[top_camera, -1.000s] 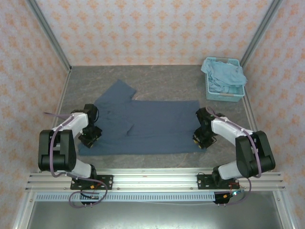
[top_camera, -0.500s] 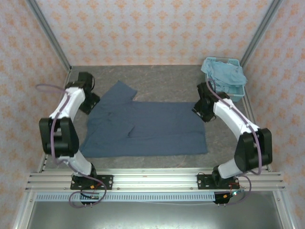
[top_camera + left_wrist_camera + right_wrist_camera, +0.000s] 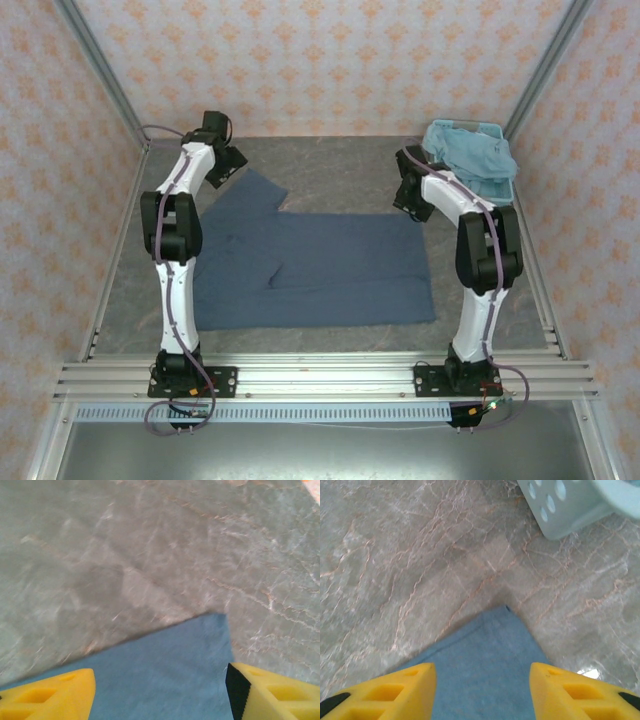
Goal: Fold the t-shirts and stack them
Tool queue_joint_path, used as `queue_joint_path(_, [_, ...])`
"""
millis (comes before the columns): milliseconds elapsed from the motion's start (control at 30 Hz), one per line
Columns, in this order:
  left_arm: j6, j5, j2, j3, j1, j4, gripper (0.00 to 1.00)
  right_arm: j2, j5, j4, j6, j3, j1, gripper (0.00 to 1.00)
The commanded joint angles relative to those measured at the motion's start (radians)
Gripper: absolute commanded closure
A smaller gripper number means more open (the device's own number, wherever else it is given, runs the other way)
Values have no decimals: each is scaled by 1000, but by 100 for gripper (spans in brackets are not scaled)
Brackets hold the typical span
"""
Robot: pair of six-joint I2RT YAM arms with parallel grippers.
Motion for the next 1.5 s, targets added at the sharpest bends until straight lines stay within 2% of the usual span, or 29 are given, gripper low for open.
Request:
queue_joint_path(0, [48,1,42,101,-15,7,28,52,84,-9,-7,27,-11,47])
queue_joint_path(267, [63,-44,131,187,-56,-16,26,96,98,10,11,16,-41,47])
queue_joint_path(600, [87,-95,139,209,-67,-26,25,168,-1,99,15,28,-65,50])
queue_joint_path(733, [85,-116,166,246,-68,-55,24,183,-10,89,38,32,-63,60])
queue_joint_path(933, [27,-185,185,266,-69,-94,22,170,-11,73,57,20,-67,85])
queue_joint_path(1067, [19,-235,196,270,-80,-95,19,148,-10,62,76,11,-67,98])
queue_joint_path(1267, [21,-283,265,354,-94,-142,19,121,-17,48,85,5,-50,100])
queue_joint_path(1467, [13,-259,321,418,-99,-153,20,90,-34,54,86,-13,-39,100])
